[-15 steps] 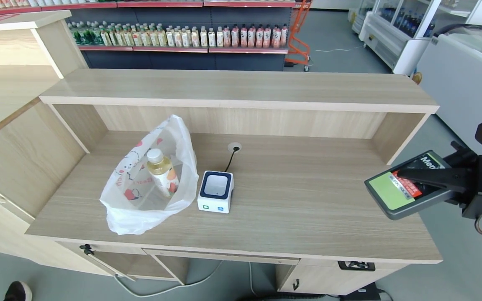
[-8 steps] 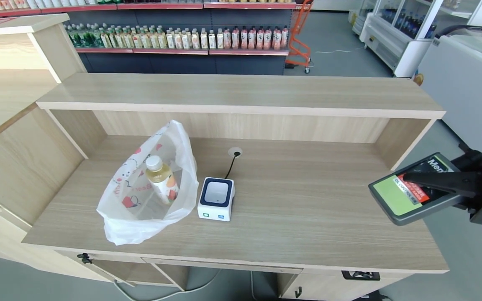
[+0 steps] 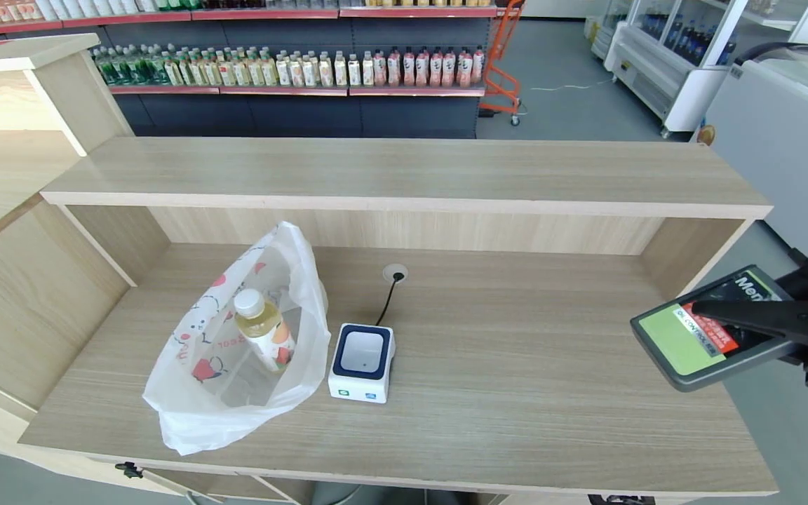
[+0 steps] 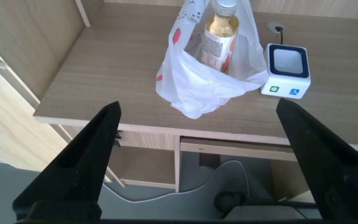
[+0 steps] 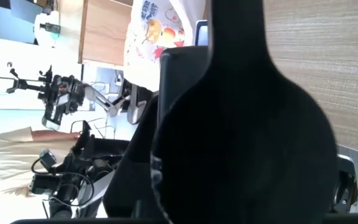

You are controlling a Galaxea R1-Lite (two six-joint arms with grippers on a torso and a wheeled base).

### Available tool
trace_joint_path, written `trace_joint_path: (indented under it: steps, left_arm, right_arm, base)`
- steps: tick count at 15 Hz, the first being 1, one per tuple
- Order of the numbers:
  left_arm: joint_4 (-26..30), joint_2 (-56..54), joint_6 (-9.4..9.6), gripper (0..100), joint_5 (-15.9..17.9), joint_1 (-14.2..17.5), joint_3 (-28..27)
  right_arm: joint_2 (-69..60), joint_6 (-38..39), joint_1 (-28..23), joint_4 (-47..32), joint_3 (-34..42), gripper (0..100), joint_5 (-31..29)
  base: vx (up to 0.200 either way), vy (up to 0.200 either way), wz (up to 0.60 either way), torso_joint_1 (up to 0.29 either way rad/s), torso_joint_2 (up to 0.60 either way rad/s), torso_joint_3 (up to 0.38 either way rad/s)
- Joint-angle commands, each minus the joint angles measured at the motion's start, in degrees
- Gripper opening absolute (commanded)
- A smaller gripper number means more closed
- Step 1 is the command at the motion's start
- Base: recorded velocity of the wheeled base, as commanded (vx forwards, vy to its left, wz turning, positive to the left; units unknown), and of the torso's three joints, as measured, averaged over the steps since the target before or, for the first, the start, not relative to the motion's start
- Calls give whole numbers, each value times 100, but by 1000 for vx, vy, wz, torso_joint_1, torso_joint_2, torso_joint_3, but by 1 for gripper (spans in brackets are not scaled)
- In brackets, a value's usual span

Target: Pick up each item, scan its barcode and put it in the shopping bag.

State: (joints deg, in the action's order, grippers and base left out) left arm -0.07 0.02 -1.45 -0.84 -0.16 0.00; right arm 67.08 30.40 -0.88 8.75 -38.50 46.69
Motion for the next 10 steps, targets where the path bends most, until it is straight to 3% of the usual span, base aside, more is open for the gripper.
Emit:
trace_joint_path:
  steps: [1, 5, 10]
  left_arm:
    - [-1, -2, 4, 100, -13, -11, 0]
    - [7, -2, 57, 100, -4, -11, 0]
    - [7, -2, 84, 100, 5, -11, 0]
  right_arm:
    - [-11, -8, 9, 4, 9, 0, 7]
    - [244, -272, 9, -5, 35, 0, -11]
    - [1413, -2197, 44, 56, 70, 0, -652]
  base:
    - [0, 200, 0, 7, 2, 7]
    - [0, 200, 0, 5, 7, 4]
    - [0, 0, 0, 0, 0, 0]
